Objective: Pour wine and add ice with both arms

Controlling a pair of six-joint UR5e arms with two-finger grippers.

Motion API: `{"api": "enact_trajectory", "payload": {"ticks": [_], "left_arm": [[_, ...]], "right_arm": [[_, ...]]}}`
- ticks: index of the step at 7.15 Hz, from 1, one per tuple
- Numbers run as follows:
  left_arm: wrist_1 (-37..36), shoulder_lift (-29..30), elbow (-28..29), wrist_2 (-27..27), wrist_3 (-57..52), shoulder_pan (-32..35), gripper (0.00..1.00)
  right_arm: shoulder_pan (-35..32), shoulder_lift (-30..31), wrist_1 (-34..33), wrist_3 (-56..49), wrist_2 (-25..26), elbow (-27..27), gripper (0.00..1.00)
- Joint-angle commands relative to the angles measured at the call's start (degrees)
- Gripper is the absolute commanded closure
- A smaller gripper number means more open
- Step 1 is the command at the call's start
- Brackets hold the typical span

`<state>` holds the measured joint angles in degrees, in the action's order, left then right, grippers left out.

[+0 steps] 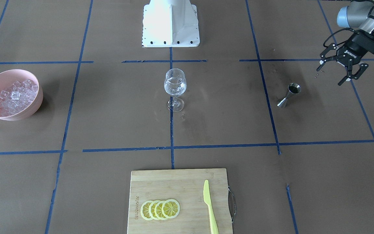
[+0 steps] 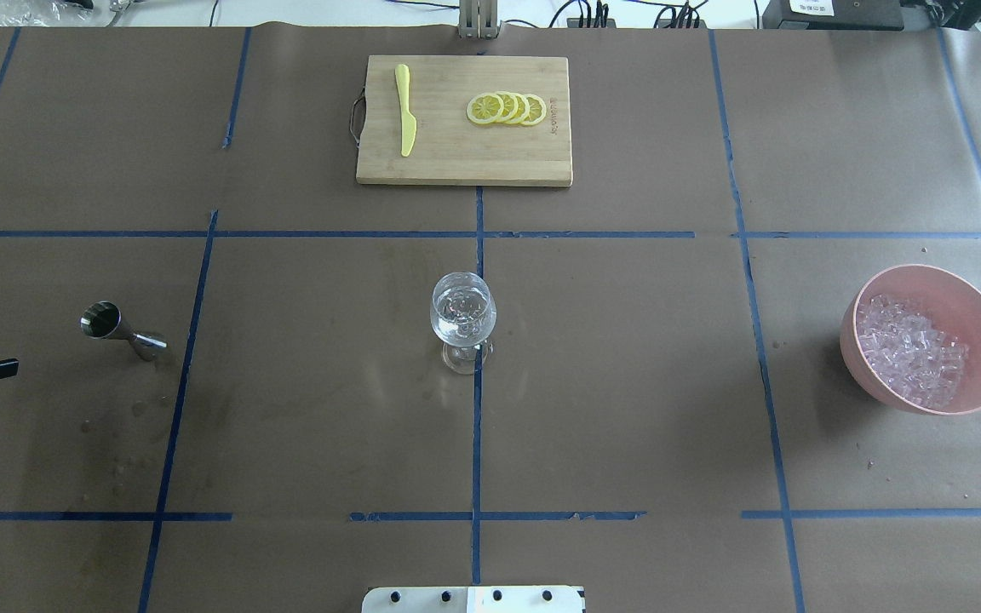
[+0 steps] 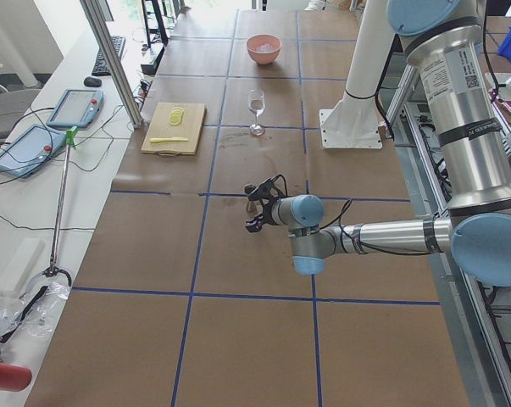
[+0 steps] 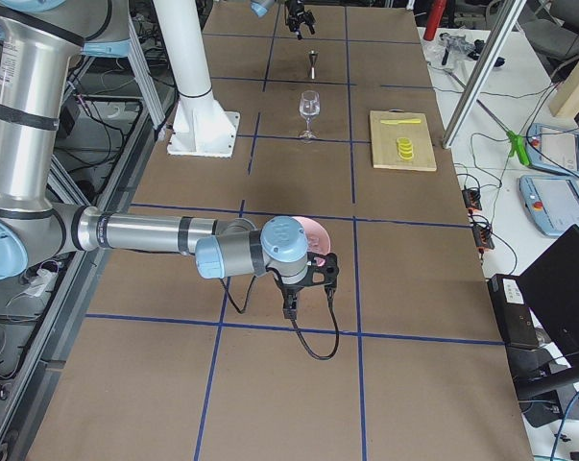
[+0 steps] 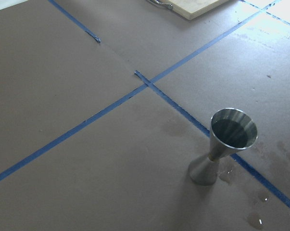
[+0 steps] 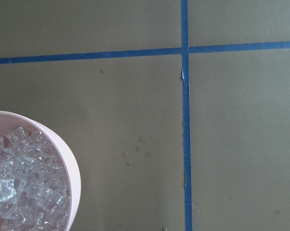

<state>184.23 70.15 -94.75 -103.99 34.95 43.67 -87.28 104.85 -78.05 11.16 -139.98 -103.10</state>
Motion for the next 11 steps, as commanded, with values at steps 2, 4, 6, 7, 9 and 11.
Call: {"api": "enact_trajectory", "payload": {"ticks": [2, 4, 6, 7, 9, 11], "left_arm": [[2.0, 0.0, -0.1, 30.1, 13.5, -22.7, 0.0], [1.8, 0.1, -0.3, 45.3, 19.2, -31.1, 0.01], [-0.8, 3.0, 0.6, 64.1, 19.4, -38.7, 0.01], [-1.6, 7.6, 3.1, 68.4, 19.3, -38.9, 0.01], [-1.6, 11.9, 9.1, 76.5, 18.8, -38.9, 0.01], [-1.7, 14.6, 11.6, 79.7, 18.3, -38.9, 0.01]], "right_arm": [[0.0, 0.0, 0.1, -0.1, 0.0, -0.1, 0.0], [0.0, 0.0, 0.1, -0.2, 0.0, -0.2, 0.0], [0.0, 0.0, 0.2, -0.3, -0.6, -0.3, 0.0], [0.0, 0.0, 0.2, -0.3, -0.6, -0.3, 0.0], [0.0, 0.0, 0.2, -0.3, -0.6, -0.2, 0.0], [0.0, 0.0, 0.2, -0.3, -0.6, -0.2, 0.0]]}}
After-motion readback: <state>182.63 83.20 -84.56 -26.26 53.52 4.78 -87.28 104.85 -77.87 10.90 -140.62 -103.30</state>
